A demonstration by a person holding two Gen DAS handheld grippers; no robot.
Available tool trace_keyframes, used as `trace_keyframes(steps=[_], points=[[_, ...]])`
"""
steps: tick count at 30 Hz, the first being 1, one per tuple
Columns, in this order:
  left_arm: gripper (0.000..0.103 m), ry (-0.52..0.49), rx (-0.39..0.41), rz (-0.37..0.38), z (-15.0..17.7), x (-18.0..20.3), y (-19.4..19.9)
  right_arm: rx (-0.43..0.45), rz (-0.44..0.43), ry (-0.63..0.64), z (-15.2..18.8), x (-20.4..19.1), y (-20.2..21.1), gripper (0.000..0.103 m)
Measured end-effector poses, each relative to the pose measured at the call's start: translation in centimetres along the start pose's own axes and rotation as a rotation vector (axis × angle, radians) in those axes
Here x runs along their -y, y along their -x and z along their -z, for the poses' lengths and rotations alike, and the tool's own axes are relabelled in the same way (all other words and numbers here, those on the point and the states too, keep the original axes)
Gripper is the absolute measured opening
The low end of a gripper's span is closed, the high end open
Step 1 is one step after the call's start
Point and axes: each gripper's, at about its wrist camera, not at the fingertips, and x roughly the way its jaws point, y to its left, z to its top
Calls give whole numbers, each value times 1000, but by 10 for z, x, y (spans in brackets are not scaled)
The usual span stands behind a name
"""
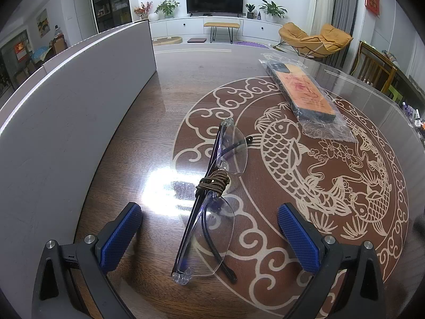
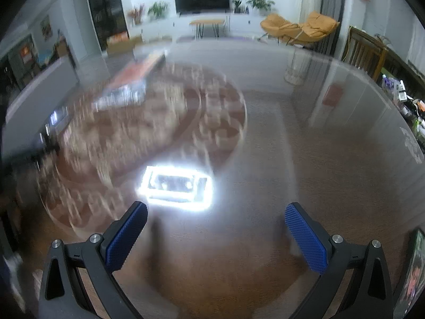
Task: Organize objects
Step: 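Move the left gripper toward the glasses and grasp them at the bridge, then grasp the orange phone case in plastic with the right gripper while the left lifts the glasses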
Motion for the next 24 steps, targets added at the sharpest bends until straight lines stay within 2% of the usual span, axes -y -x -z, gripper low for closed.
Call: trace_keyframes(steps=[3, 6, 10, 11, 14, 16, 17, 19, 20, 24], points=[[103, 0, 0, 0, 0, 0, 0, 36, -70, -10, -52, -23, -9, 103], [103, 0, 0, 0, 0, 0, 0, -6, -160, 15, -112, -65, -53, 103], [103, 0, 0, 0, 0, 0, 0, -67, -151, 54, -160, -113, -112, 103], [103, 0, 0, 0, 0, 0, 0, -106, -148, 64, -172, -127, -131, 103], [103, 0, 0, 0, 0, 0, 0, -192, -89, 65, -186, -150, -165, 103], [103, 0, 0, 0, 0, 0, 1, -176, -81, 73, -190, -156, -170, 103], [103, 0, 0, 0, 0, 0, 0, -163, -75, 86, -188, -158, -169, 95], [103, 0, 0, 0, 0, 0, 0, -121, -36, 151, -179, -162, -163, 80], [103, 0, 0, 0, 0, 0, 0, -101, -53, 164, -173, -159, -157, 77], [103, 2, -2, 12, 1, -1, 0, -100, -83, 217, -130, -140, -124, 77]])
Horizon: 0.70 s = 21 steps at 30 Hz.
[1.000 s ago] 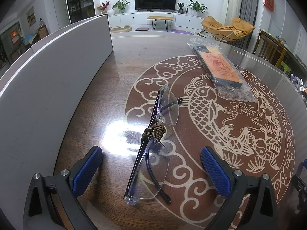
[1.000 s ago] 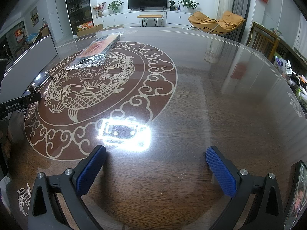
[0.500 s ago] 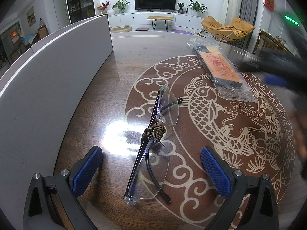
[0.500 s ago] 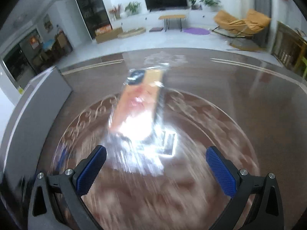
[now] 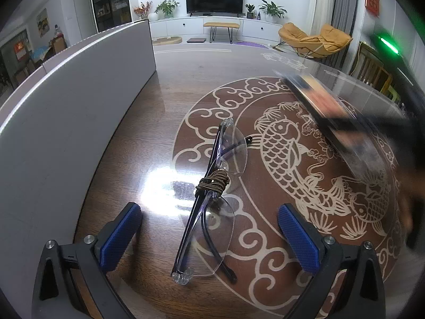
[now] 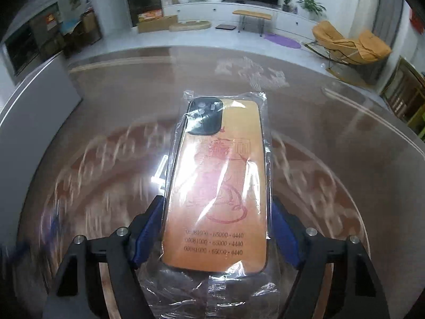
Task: Organize objects
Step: 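Grasp the orange phone case in plastic with the right gripper while the left lifts the glasses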
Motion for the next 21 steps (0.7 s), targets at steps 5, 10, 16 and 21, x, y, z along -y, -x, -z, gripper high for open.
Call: trace_keyframes(steps=[5, 10, 16, 21], points=[[103, -24, -50, 77, 0, -11, 4, -9, -19, 27, 93, 28, 65, 77], [103, 22, -73, 131, -17, -11, -4, -61, 4, -15, 157, 46, 105, 90], [22, -104, -21, 72, -26, 5, -4, -90, -12, -37, 138, 57, 94, 90], [15, -51, 56, 137, -11, -6, 36, -88, -61, -110, 144, 72, 111, 76]])
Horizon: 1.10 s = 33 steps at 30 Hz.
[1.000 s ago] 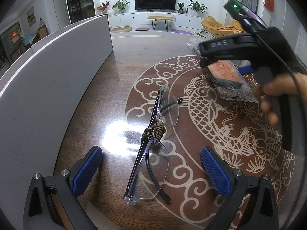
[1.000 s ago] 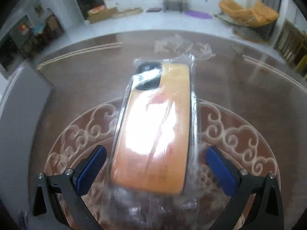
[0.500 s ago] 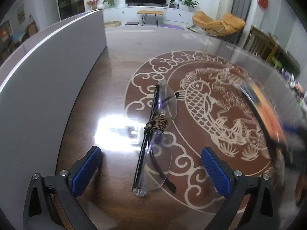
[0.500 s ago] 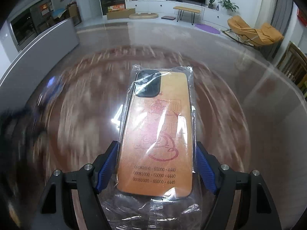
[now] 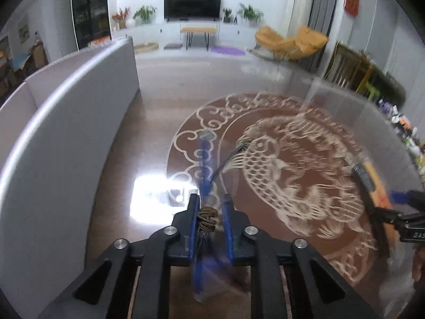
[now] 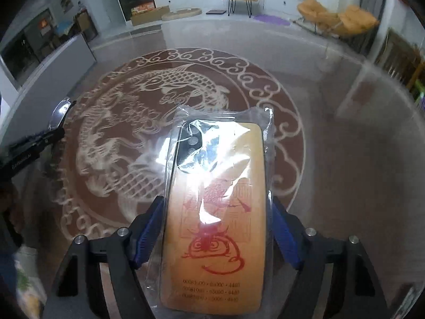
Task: Organize objects
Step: 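Grasp the orange phone case in plastic with the right gripper while the left lifts the glasses, then carry the glasses and phone case over the cardboard box and open both grippers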
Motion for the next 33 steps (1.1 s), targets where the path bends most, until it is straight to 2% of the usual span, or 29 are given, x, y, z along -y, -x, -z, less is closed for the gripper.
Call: trace_keyframes(steps=[3, 8, 11, 14, 16, 18, 20, 23, 25, 27, 28, 29, 31, 33], points=[[15, 11, 75, 34, 13, 4, 38, 20, -40, 2, 16, -7, 25, 76], [15, 89, 206, 92, 26, -16, 121, 97, -125, 48, 10, -38, 74, 76], [15, 123, 268, 107, 27, -38, 171, 152, -205, 73, -4, -80, 105, 76], [15, 147, 297, 70, 24, -81, 213, 190, -289, 114, -21, -128, 131, 76], [15, 170, 282, 11, 22, -116, 227, 212, -365, 159, -38, -176, 146, 76], [15, 175, 251, -89, 23, -150, 228, 228, -418, 214, -51, -225, 154, 76], [15, 196, 176, -177, 27, -188, 219, 235, -468, 281, -62, -285, 155, 76], [15, 230, 69, -274, 38, -233, 198, 214, -509, 340, -74, -351, 142, 76], [16, 255, 18, -310, 48, -253, 189, 198, -509, 379, -78, -391, 122, 76], [22, 274, 5, -317, 55, -262, 185, 160, -512, 400, -76, -424, 97, 77], [39, 283, 2, -330, 59, -266, 186, 132, -524, 404, -73, -434, 84, 77], [63, 288, 4, -348, 63, -265, 188, 89, -531, 408, -72, -443, 68, 78], [83, 283, 26, -388, 72, -260, 189, 5, -507, 411, -66, -456, 41, 79], [91, 269, 58, -415, 78, -255, 196, 4, -504, 395, -62, -454, 35, 79]])
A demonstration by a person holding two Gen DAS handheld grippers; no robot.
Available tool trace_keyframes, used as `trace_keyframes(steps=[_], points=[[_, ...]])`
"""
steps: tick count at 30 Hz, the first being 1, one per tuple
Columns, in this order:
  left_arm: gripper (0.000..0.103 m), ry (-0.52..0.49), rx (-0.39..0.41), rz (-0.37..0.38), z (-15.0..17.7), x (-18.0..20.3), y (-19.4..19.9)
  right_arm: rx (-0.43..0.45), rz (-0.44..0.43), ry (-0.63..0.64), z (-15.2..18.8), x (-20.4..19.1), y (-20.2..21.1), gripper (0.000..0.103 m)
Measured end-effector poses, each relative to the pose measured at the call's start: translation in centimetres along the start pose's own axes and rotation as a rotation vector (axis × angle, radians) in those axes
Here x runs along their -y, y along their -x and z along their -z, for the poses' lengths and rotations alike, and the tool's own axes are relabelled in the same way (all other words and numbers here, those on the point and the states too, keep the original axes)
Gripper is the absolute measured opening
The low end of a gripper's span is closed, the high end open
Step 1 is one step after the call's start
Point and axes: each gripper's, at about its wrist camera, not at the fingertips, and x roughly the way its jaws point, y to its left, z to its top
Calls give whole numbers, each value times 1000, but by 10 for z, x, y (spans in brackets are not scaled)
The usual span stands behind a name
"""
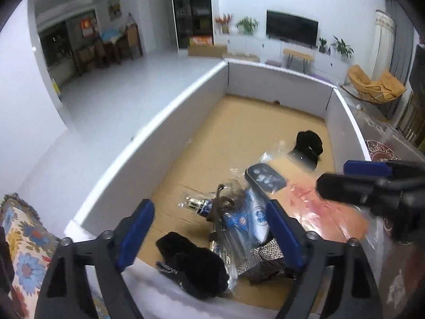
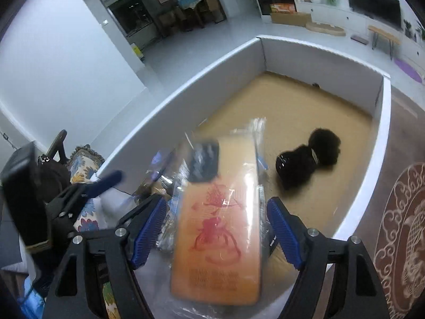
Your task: Organize objects
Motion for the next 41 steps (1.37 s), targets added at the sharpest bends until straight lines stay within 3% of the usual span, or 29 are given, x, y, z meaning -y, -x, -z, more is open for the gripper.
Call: trace_keyframes(steps=[2, 5, 11, 15, 21, 41], points=[[100, 7, 18, -35, 4, 1, 10, 44, 3, -1, 5, 8, 17, 86], [100, 36, 48, -47, 3, -2, 27, 111, 36, 23, 9, 15, 47, 96], [101, 138, 154, -115, 0, 1, 65, 114, 146, 98, 10, 19, 81, 98], [101, 162, 117, -82, -3, -1, 65, 90, 193, 111, 15, 17, 85, 98], [101, 160, 52, -132, 2, -1, 57, 66, 233, 117, 19, 11, 81, 98], [101, 154, 97, -184, 3, -3, 61, 62, 247, 157, 23, 3, 73, 98]])
